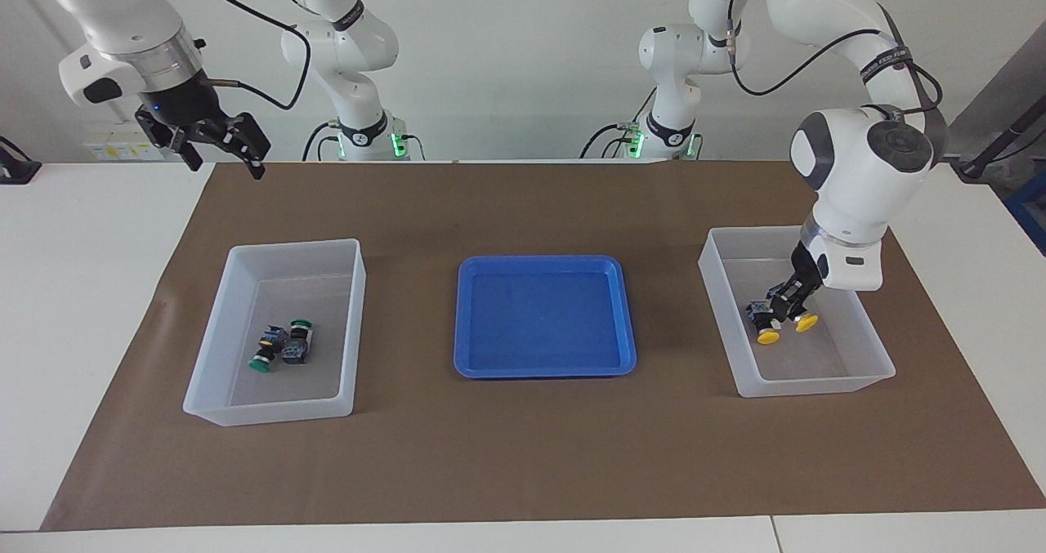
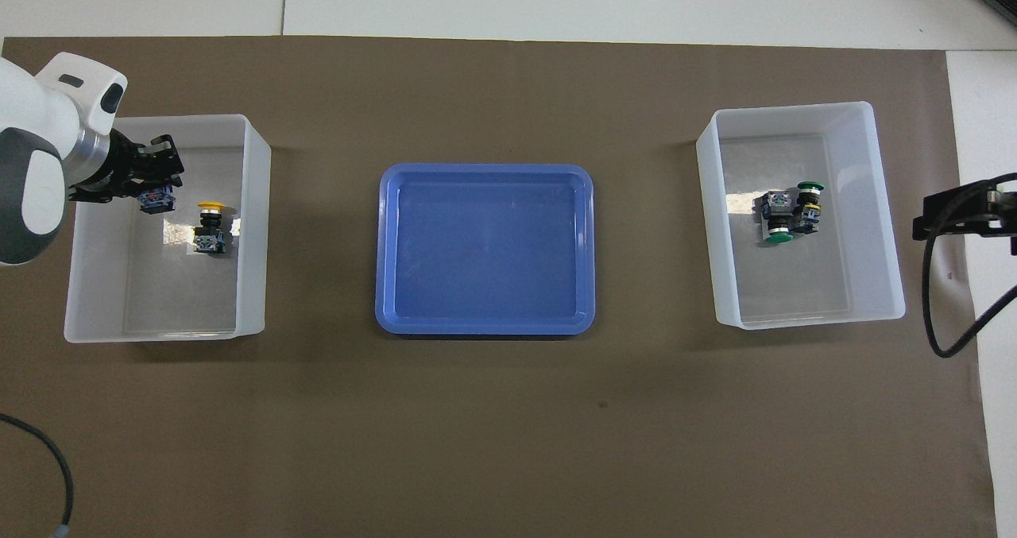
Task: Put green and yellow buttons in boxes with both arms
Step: 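Lower the yellow button into the bin and open the left gripper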
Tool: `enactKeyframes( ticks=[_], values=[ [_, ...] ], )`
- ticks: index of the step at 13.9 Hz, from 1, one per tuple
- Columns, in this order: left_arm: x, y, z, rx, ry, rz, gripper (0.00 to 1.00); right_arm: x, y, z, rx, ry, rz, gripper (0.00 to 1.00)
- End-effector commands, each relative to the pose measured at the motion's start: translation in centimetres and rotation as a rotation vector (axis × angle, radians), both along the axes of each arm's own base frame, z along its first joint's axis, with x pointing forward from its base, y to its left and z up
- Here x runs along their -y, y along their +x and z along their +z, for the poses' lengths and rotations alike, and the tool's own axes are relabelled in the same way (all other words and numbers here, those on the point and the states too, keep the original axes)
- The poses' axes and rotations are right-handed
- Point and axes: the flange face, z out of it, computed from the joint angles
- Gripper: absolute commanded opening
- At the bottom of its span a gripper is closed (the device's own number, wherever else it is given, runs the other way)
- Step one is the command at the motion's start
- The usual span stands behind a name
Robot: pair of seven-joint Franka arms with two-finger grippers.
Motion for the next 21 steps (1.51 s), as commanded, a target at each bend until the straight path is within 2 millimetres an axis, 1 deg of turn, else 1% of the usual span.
enactKeyframes(
  ticks=[1, 3, 4, 6, 7, 9, 10, 11, 12, 13, 15, 16, 19, 21],
  values=[
    [-2.7, -3.5, -1.8, 0.015, -0.008, -0.105, 0.0, 0.2, -0.8, 0.1, -0.006, 0.021, 0.019, 1.0],
    [-4.5, -5.5, -4.7, 0.033, -0.004, -0.158, 0.0, 0.2, -0.8, 0.1, -0.006, 0.021, 0.019, 1.0],
    [-4.6, -6.0, -5.8, 0.03, -0.003, -0.189, 0.0, 0.1, -0.8, 0.1, -0.008, 0.021, 0.02, 1.0],
    [-5.6, -6.1, -6.6, 0.03, -0.001, -0.201, 0.0, 0.1, -0.8, 0.1, -0.008, 0.021, 0.02, 1.0],
    [-5.6, -6.1, -6.7, 0.027, -0.002, -0.204, 0.06, 0.1, -0.8, 0.1, -0.008, 0.021, 0.02, 1.0],
    [-5.7, -6.1, -6.6, 0.022, -0.002, -0.202, 0.51, 0.1, -0.8, 0.1, -0.008, 0.021, 0.02, 1.0],
    [-5.6, -6.0, -6.5, 0.021, -0.003, -0.204, 0.69, 0.1, -0.8, 0.1, -0.008, 0.021, 0.02, 1.0],
    [-5.6, -5.6, -6.0, 0.021, -0.001, -0.206, 0.73, 0.1, -0.8, 0.1, -0.008, 0.021, 0.02, 1.0],
    [-5.3, -5.0, -5.2, 0.016, -0.001, -0.211, 0.76, 0.1, -0.8, 0.1, -0.008, 0.021, 0.02, 1.0],
    [-5.2, -4.1, -4.4, -0.004, -0.003, -0.213, 0.77, 0.1, -0.8, 0.1, -0.008, 0.021, 0.02, 1.0],
    [-5.0, -2.3, -1.7, -0.041, -0.007, -0.216, 0.77, 0.1, -0.8, 0.1, -0.008, 0.021, 0.02, 1.0],
    [-4.7, -1.7, 0.0, -0.051, -0.008, -0.218, 0.77, 0.1, -0.8, 0.1, -0.008, 0.021, 0.02, 1.0],
    [-2.7, -1.3, 4.5, -0.098, -0.015, -0.242, 0.77, 0.1, -0.8, 0.1, -0.008, 0.021, 0.02, 1.0],
    [-0.8, -1.6, 7.5, -0.141, -0.018, -0.266, 0.77, 0.1, -0.8, 0.1, -0.008, 0.021, 0.02, 1.0]
  ],
)
